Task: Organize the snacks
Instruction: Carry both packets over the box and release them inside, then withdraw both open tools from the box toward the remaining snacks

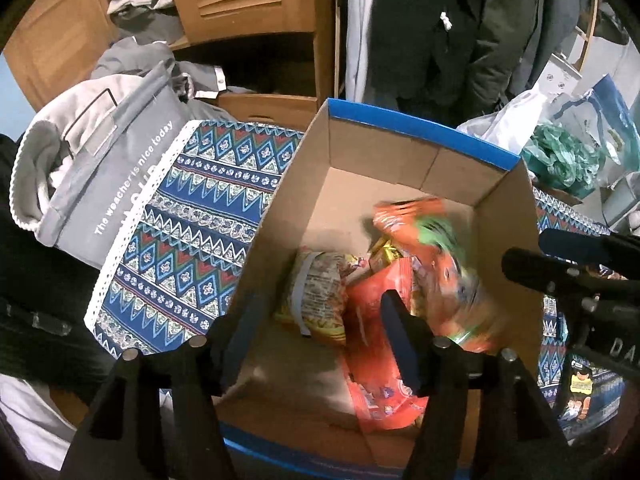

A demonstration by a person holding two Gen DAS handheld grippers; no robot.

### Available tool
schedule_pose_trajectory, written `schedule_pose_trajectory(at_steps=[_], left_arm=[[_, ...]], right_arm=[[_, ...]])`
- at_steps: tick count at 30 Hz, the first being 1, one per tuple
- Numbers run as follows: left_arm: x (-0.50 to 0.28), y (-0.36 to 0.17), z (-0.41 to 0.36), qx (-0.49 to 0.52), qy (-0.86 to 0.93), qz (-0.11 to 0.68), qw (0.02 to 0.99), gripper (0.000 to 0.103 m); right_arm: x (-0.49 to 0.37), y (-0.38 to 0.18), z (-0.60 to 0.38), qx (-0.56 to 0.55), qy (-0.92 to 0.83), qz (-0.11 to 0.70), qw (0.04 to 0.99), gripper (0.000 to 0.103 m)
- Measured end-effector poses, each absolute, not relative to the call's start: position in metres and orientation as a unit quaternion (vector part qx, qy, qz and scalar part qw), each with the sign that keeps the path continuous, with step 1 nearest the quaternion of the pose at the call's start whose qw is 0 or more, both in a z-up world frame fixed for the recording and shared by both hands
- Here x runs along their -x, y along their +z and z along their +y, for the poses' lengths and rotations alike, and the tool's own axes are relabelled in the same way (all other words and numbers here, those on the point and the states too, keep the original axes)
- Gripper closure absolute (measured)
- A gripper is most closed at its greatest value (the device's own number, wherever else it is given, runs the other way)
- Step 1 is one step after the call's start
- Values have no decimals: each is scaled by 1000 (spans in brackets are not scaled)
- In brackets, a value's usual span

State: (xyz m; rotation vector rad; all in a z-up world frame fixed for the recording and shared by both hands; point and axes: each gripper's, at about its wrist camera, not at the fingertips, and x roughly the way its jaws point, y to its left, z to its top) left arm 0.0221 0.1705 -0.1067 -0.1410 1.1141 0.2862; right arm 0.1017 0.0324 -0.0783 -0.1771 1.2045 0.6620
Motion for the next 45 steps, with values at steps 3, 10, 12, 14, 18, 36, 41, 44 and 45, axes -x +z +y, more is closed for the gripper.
schedule_pose_trajectory(at_steps=[3,10,12,14,18,36,41,44,45], left_arm=[[-22,-105,170,71,133,523,839,36],[-25,-98,158,80,117,521,841,36],[-25,-95,152,74,115,517,845,36],[-27,-91,145,70,111,514,848,36],[-29,-90,135,72,102,516,847,35],[-47,-88,60,32,58,533,843,22],[-52,-88,30,4,51,530,847,22],[-54,-84,12,-13,45,520,853,13],[-55,-83,6,-16,40,518,854,13]], right_arm=[[-104,-75,26,77,299,553,774,51],[-103,-68,4,73,284,549,783,51],[-103,-66,-2,72,279,547,786,51],[-102,-64,-8,72,275,545,789,51],[-100,-61,-22,73,266,540,795,51],[-92,-56,-118,42,200,537,818,47],[-92,-62,-153,34,170,539,824,47],[-92,-65,-173,22,154,543,825,47],[-92,-66,-182,18,148,543,826,47]])
